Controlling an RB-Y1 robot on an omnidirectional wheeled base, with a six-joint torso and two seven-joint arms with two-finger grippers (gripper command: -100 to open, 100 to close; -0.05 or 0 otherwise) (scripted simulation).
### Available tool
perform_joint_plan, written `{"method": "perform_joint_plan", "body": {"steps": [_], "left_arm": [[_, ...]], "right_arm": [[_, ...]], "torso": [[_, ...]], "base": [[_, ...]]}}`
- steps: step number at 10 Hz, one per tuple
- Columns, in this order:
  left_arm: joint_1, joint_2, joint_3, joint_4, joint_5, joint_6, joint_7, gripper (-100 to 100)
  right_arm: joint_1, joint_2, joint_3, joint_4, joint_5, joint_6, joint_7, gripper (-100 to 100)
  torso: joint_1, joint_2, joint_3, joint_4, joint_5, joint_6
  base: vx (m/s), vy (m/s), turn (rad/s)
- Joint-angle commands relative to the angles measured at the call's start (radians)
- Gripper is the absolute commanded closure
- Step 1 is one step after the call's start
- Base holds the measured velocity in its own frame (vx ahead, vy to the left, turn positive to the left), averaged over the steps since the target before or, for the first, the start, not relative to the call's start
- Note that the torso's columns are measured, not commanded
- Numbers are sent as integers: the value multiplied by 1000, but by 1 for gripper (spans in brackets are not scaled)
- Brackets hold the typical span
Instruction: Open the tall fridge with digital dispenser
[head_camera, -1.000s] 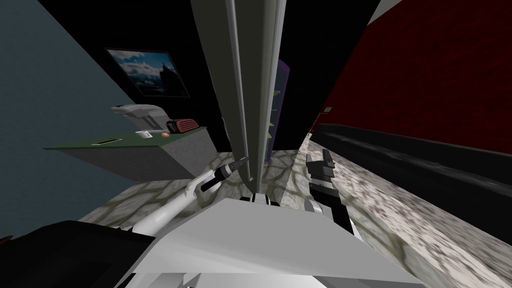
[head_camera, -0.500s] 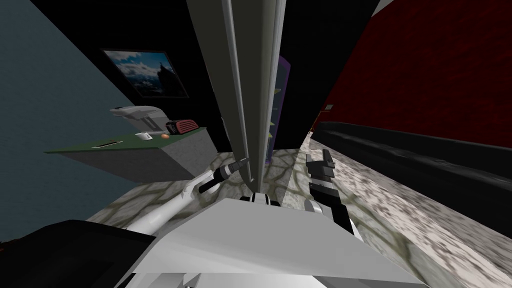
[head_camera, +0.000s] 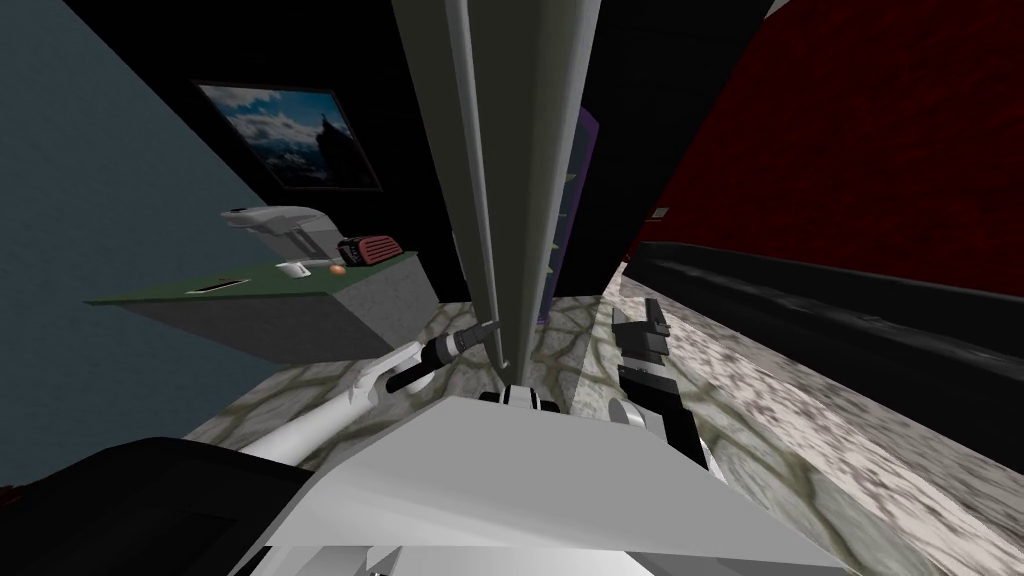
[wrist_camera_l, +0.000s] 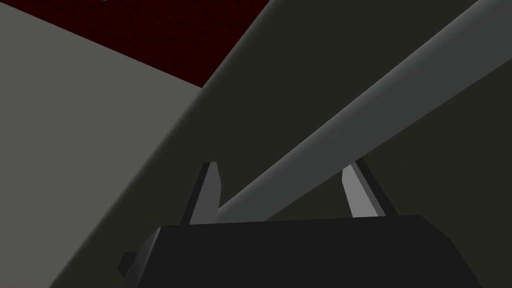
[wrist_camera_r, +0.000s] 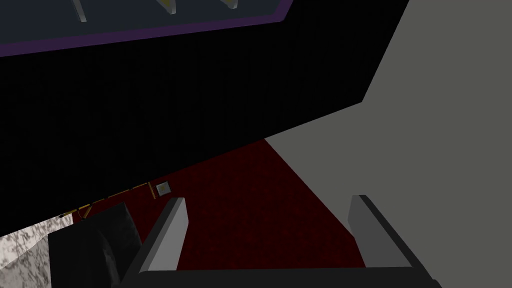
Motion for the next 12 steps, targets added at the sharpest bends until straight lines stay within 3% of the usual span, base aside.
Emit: {"method": "perform_joint_plan", "body": {"steps": [1,7,10,11,12], "left_arm": [[2,39,19,-55,12,23,30,-100],[6,118,56,-165,36,68,90,-100],[7,131,62,-183,41,76,101,-100],[23,132,68,-160,39,82,94,-100],[23,133,69,-154,39,88,95,0]], "right_arm": [[0,0,0,0,0,0,0,0],[0,0,0,0,0,0,0,0],[0,0,0,0,0,0,0,0],[0,0,0,0,0,0,0,0],[0,0,0,0,0,0,0,0]], "torso": [[-4,-5,-2,0,-1,0],[-6,-4,-4,5,-3,5],[-8,2,0,8,-4,4],[-8,2,0,8,-5,4],[-5,-1,-1,6,-3,3]], "base": [[2,-38,119],[10,-33,53],[7,-21,27],[6,-12,-4],[3,-3,-12]]}}
